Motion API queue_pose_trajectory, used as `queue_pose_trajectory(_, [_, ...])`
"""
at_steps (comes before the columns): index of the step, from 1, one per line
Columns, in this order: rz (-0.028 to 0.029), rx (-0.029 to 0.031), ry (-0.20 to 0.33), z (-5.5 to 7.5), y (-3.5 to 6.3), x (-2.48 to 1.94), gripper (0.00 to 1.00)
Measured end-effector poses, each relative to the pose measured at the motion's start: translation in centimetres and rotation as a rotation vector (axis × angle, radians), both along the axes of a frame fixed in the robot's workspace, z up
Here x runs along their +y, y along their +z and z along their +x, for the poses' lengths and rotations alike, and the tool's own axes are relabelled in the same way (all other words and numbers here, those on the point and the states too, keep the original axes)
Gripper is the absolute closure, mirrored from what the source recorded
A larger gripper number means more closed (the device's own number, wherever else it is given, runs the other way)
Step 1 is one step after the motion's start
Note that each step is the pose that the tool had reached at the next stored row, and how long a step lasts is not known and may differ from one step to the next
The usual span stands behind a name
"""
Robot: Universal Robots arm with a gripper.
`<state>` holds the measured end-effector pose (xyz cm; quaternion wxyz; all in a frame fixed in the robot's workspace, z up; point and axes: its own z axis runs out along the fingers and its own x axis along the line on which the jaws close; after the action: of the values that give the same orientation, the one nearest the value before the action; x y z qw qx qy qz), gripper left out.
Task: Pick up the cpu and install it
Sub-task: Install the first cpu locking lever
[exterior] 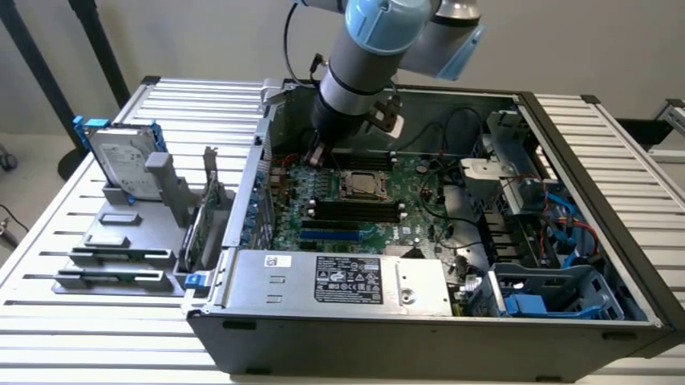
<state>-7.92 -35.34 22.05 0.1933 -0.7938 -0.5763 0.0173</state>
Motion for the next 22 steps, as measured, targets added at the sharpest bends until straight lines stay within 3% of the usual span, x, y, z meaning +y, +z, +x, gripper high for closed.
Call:
queue_pose_trajectory(3, [0.0283, -0.0001, -0.022, -0.1, 0.03, 0.00, 0.89])
queue_pose_trajectory(5, [0.0413, -0.0001, -0.040, -0.2, 0.13, 0.00, 0.89])
queue_pose_trajectory(7, [0.0490, -0.0003, -0.058, -0.2, 0.30, 0.00, 0.89])
queue_pose_trajectory(14, [0.0598, -0.0019, -0.135, -0.3, 1.58, 0.00, 0.89])
queue_pose_trajectory(18, [0.0605, -0.0034, -0.186, -0.2, 1.82, -0.01, 0.89])
queue_pose_trajectory(22, [0.0600, -0.0009, -0.215, -0.3, 1.85, -0.10, 0.89])
